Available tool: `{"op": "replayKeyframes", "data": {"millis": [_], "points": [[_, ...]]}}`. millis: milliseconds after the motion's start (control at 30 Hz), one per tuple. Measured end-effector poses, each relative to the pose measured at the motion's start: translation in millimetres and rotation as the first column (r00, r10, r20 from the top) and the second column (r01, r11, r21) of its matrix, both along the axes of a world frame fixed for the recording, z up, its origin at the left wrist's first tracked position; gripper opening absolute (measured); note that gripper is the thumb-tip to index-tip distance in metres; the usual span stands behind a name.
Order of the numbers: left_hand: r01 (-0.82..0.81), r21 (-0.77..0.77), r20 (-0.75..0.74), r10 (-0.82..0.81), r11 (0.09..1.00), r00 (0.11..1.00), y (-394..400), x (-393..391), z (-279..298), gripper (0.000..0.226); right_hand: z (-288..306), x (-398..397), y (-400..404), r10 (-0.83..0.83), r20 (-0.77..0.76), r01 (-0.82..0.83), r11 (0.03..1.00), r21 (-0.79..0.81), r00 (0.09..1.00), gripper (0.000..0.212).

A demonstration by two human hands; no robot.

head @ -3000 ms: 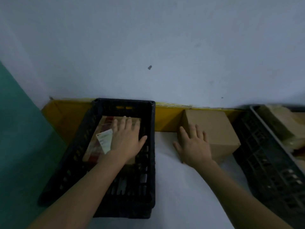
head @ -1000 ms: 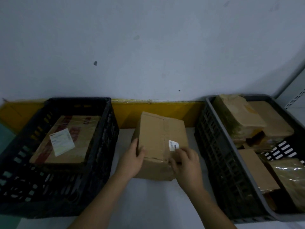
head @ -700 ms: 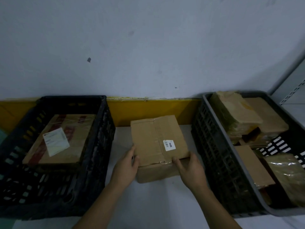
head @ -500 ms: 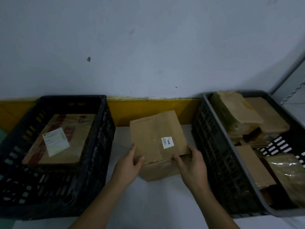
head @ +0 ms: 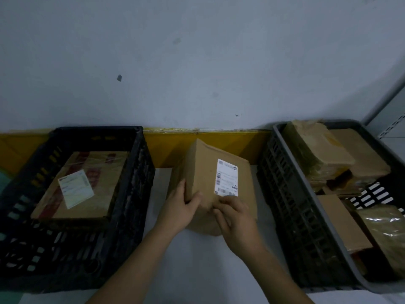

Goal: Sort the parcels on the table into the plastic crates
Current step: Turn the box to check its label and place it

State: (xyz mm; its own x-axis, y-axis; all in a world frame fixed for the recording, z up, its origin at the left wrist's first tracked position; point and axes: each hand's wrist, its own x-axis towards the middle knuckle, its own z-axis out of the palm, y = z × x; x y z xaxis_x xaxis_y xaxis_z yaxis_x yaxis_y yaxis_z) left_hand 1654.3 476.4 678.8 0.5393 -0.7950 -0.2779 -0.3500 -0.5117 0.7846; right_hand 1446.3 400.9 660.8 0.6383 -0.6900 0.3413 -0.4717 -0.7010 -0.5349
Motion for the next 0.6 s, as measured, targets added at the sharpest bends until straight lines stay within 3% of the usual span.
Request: {"op": "replayKeyframes", "data": {"millis": [67, 133, 200, 333, 433, 600], "points": [[-0.017, 0.044, -0.050, 0.020, 0.999, 0.999, 3.6, 10.2, -7.0, 0.090, -8.4, -7.6, -10.0, -0.152, -0.098, 0.156, 0.987, 0.030, 0.983, 0.040], [-0.004, 0.060, -0.082, 0.009, 0.998, 0.997, 11.6, 12.5, -14.6, 0.071, -14.7, -15.3, -18.5, -0.331, -0.267, 0.357, 0.933, 0.054, 0.905, 0.057], [-0.003, 0.061, -0.099, 0.009, 0.998, 0.995, 21.3, 11.0, -22.5, 0.051, -17.4, -20.8, -22.7, -0.385, -0.372, 0.454, 0.883, 0.118, 0.845, 0.076], [-0.006, 0.038, -0.136, 0.011, 0.999, 0.991, 31.0, 11.4, -30.0, 0.044, -18.5, -18.7, -18.7, -0.324, -0.246, 0.403, 0.798, 0.448, 0.914, 0.093], [0.026, 0.049, -0.110, -0.021, 0.998, 0.994, 29.5, 8.5, -27.4, 0.040, -14.7, -21.9, -21.6, -0.326, -0.237, 0.401, 0.793, 0.458, 0.915, 0.096], [-0.080, 0.154, 0.292, 0.032, 0.985, 0.956, 20.0, 24.5, -11.6, 0.038, 1.3, -23.4, -17.0, -0.259, -0.364, 0.391, 0.848, 0.359, 0.895, 0.099]]}}
